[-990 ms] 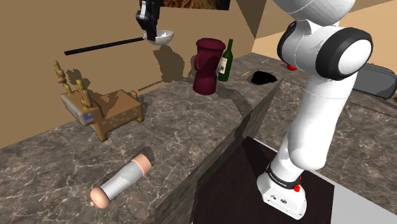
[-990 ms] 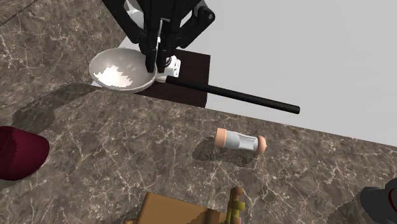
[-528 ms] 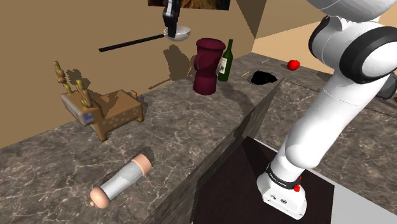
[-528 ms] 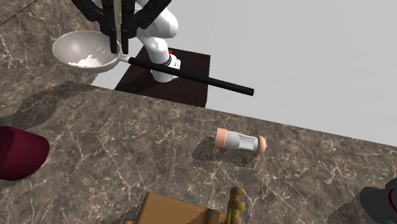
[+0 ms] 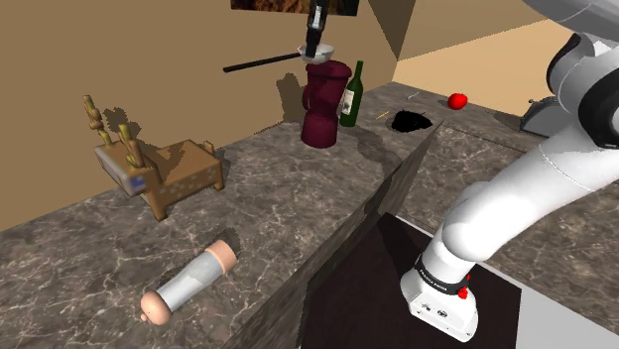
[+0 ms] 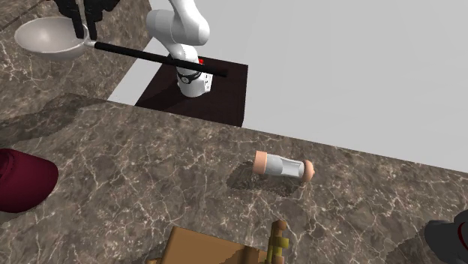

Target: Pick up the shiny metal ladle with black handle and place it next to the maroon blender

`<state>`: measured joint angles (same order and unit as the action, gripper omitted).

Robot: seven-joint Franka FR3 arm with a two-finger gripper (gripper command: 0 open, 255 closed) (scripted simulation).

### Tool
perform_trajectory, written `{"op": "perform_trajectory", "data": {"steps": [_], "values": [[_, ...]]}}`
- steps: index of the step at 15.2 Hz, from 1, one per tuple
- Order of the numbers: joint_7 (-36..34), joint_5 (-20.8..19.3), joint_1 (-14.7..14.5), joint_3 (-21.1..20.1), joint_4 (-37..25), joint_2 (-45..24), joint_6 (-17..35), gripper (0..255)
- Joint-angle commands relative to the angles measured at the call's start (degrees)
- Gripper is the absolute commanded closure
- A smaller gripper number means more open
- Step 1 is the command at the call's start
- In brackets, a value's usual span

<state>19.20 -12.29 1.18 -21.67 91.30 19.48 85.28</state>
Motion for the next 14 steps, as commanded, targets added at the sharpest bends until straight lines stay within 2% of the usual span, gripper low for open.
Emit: {"op": "perform_trajectory", "data": {"steps": [1, 7, 14], "values": [[3.13, 1.08, 0.24, 2.95, 4.03, 3.71, 1.26, 255], [11.56, 1.50, 1.02, 10.71, 11.07, 10.58, 3.38, 255], [21.03, 0.14, 2.20, 19.37, 15.97, 15.73, 5.14, 255]]}}
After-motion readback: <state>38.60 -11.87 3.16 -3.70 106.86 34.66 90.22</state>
